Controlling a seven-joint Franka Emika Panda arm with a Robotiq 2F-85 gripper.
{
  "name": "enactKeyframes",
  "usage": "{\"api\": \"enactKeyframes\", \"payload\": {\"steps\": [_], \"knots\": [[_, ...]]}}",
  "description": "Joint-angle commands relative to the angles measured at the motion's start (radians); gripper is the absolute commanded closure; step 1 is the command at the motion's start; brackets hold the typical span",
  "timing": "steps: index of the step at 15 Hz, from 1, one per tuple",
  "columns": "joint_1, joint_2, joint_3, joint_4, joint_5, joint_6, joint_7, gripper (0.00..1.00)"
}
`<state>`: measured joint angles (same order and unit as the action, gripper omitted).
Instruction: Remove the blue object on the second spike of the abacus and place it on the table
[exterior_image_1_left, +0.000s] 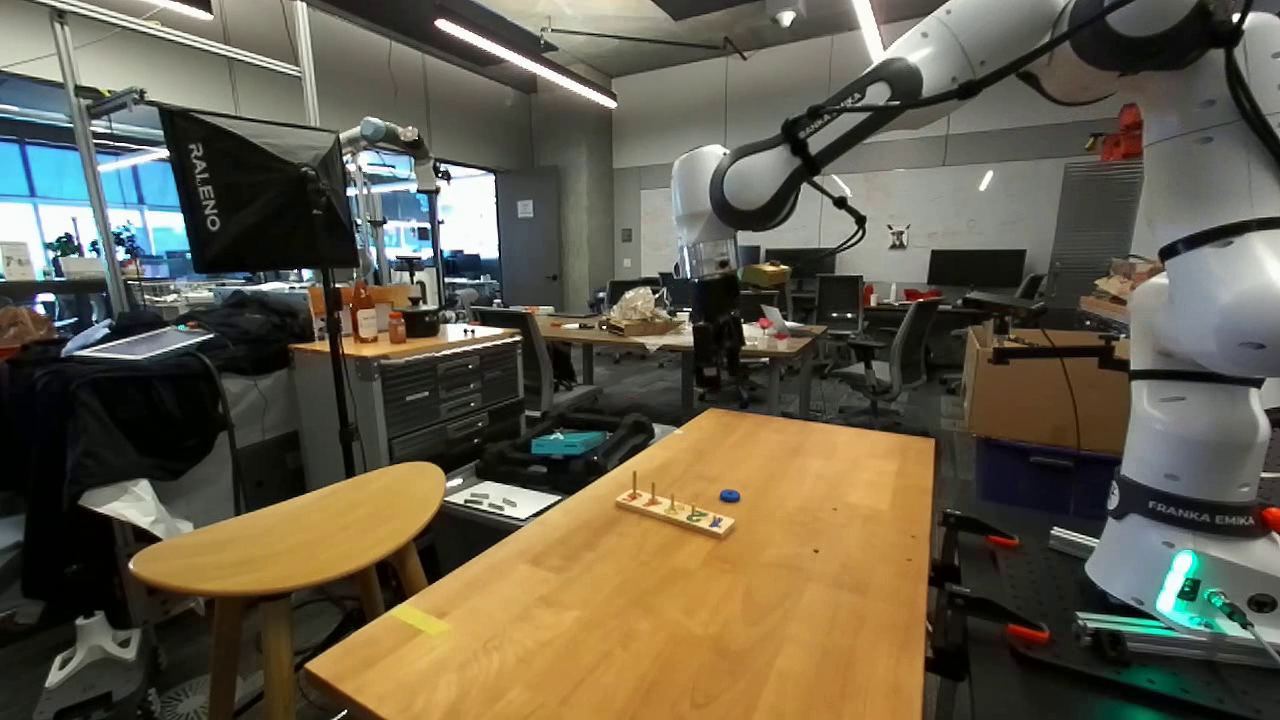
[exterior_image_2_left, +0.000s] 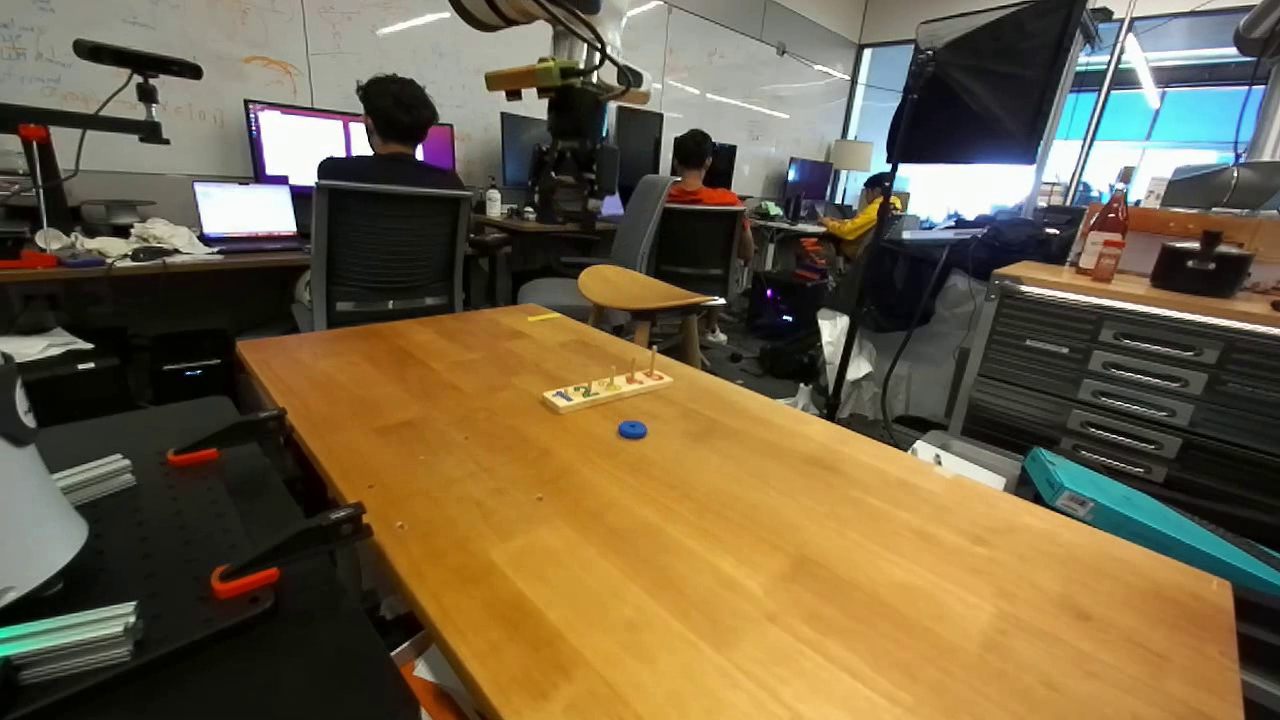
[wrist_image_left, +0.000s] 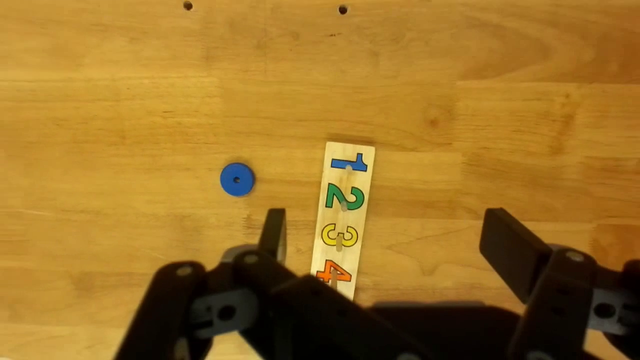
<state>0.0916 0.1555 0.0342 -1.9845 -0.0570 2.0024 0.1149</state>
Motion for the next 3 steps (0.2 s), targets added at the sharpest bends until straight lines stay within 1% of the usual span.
{"api": "enactKeyframes", "payload": {"steps": [1,3], "knots": [[-0.007,-0.019,0.008,0.001,-0.001,-0.018,0.001,0.00],[-0.007,-0.030,0.008,-0.001,-0.001,-0.024,0.001,0.00]]}}
